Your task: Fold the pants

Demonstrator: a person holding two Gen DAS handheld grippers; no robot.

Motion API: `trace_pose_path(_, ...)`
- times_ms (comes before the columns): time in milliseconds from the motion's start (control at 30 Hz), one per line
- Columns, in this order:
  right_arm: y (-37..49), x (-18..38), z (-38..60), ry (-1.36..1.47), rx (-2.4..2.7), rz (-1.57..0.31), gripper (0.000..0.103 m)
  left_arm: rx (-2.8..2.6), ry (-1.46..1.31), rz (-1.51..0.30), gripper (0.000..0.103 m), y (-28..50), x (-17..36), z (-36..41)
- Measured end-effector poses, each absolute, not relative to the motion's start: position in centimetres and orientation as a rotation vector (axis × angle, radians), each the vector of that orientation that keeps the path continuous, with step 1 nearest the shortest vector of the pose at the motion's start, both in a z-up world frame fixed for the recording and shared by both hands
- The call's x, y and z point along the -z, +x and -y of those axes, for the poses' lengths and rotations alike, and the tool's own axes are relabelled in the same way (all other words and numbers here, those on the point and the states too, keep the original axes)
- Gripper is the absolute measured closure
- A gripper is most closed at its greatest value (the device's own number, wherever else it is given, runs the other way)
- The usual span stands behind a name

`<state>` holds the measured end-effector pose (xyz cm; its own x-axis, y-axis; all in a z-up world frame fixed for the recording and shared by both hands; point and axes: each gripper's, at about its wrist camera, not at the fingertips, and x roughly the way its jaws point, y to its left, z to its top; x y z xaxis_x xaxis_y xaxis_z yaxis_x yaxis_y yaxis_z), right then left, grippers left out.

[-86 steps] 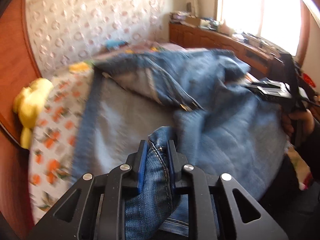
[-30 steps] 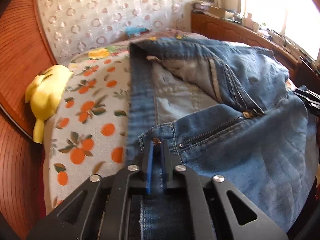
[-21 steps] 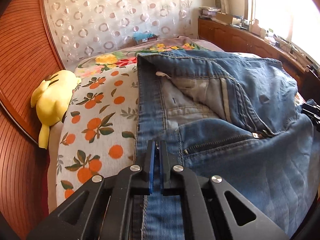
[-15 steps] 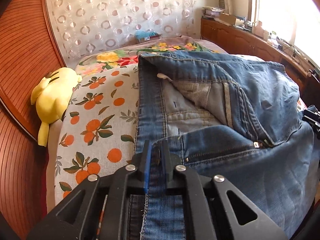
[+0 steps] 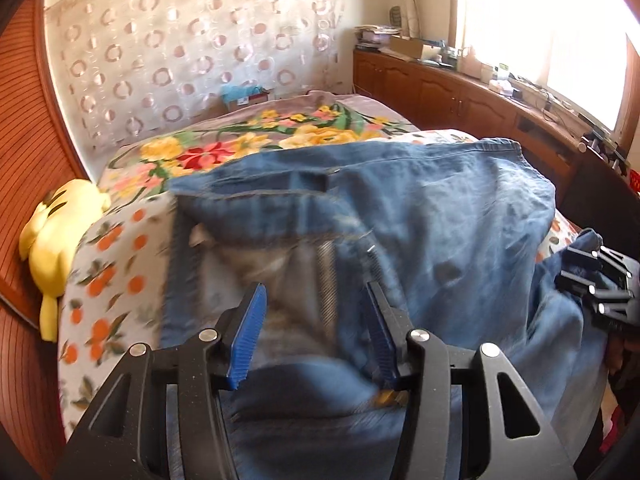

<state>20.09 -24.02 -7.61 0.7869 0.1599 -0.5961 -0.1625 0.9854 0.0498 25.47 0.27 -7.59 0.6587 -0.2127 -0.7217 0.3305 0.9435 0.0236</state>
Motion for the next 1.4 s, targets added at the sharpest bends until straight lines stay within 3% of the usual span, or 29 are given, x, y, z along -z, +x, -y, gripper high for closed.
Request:
trace_pose_path(433, 20.2, 7.7, 24.0, -0.006, -0.175, -0.643, 0.048, 0.209, 0.29, -0.891, 0.052, 31.4, 10.7, 5.7)
trace_pose_path(600, 19.8, 7.7, 24.1, -0.007, -0.179, -0.627, 0.048, 0.174, 0.329, -0.877, 0.084, 30.9, 10.7, 5.3)
trace_pose_path(733, 19.4, 7.8, 24.0, -0.011, -0.179, -0.618, 0.048, 0.173, 0.225, -0.811, 0.087, 28.3, 8.2, 2.1)
trace_pose_path(900, 19.4, 7.9, 24.0, -0.01, -0.182, -0.621, 0.048, 0.143, 0.109, -0.74, 0.088, 23.8, 6.0, -3.1)
trace_pose_path(1167, 19.5, 7.8, 24.0, -0.013, -0.179, -0.624, 0.048, 0.116, 0.003, -0.783, 0.085, 19.8, 8.1, -8.1)
trace_pose_path(1400, 19.7, 7.7, 24.1, -0.013, -0.179, -0.63, 0.048, 0.1, 0.015, -0.812, 0.067, 18.6, 9.6, -8.6)
